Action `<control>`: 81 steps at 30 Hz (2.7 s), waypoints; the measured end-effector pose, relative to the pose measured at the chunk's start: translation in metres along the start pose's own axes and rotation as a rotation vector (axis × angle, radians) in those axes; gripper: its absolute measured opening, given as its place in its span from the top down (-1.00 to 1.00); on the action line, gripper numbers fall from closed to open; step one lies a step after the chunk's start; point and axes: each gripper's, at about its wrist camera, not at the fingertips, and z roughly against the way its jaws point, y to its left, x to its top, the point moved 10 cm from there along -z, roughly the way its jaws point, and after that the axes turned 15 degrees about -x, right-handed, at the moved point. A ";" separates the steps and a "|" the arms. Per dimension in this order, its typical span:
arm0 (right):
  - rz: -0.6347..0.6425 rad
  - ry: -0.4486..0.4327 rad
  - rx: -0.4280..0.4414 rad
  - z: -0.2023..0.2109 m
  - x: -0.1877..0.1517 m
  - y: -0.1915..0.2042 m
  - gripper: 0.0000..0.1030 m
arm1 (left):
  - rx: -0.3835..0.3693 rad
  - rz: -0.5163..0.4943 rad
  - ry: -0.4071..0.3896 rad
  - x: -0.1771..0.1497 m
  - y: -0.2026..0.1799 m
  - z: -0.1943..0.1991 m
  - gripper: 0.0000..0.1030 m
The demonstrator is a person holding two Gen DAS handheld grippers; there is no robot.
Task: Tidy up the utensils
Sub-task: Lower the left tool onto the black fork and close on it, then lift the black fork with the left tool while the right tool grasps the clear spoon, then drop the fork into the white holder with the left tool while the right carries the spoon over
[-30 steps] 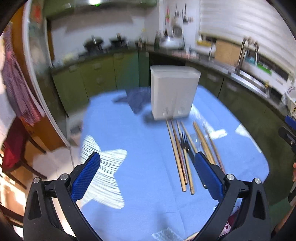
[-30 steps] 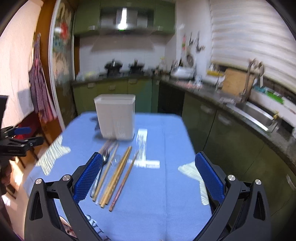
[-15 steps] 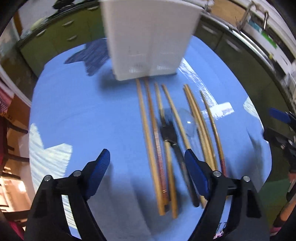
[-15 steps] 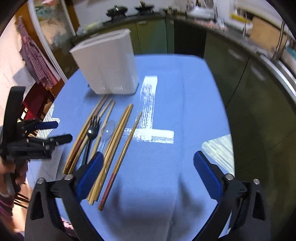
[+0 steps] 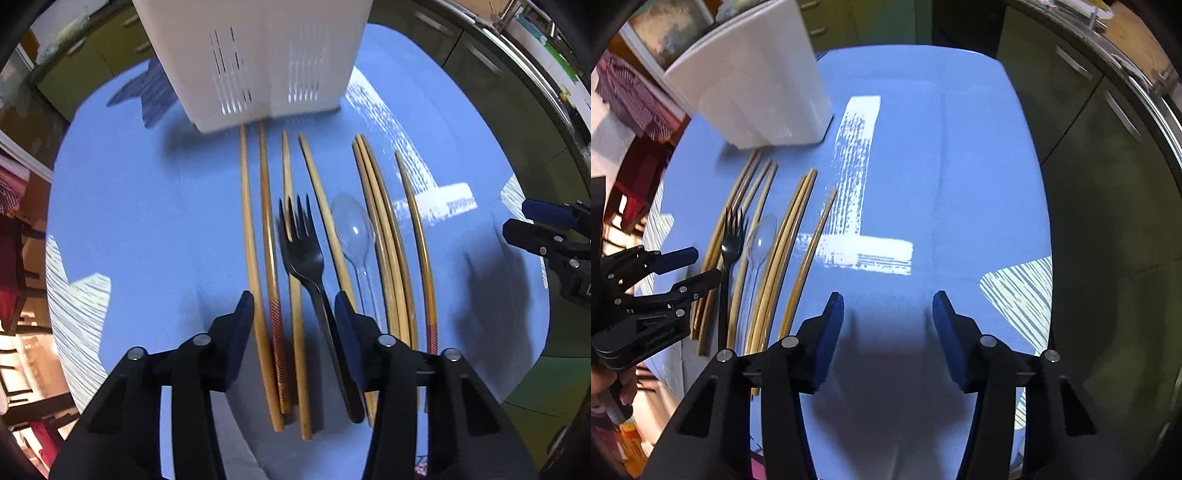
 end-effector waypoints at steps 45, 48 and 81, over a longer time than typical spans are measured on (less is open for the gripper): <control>0.043 0.072 0.139 -0.001 0.000 0.106 0.73 | -0.057 -0.031 -0.177 0.005 0.007 0.051 0.84; 0.037 0.086 0.158 -0.005 0.002 0.121 0.73 | -0.058 -0.030 -0.184 0.003 0.016 0.053 0.84; -0.057 -0.121 0.245 0.023 0.024 0.140 0.82 | -0.095 -0.024 -0.277 -0.005 0.044 0.083 0.84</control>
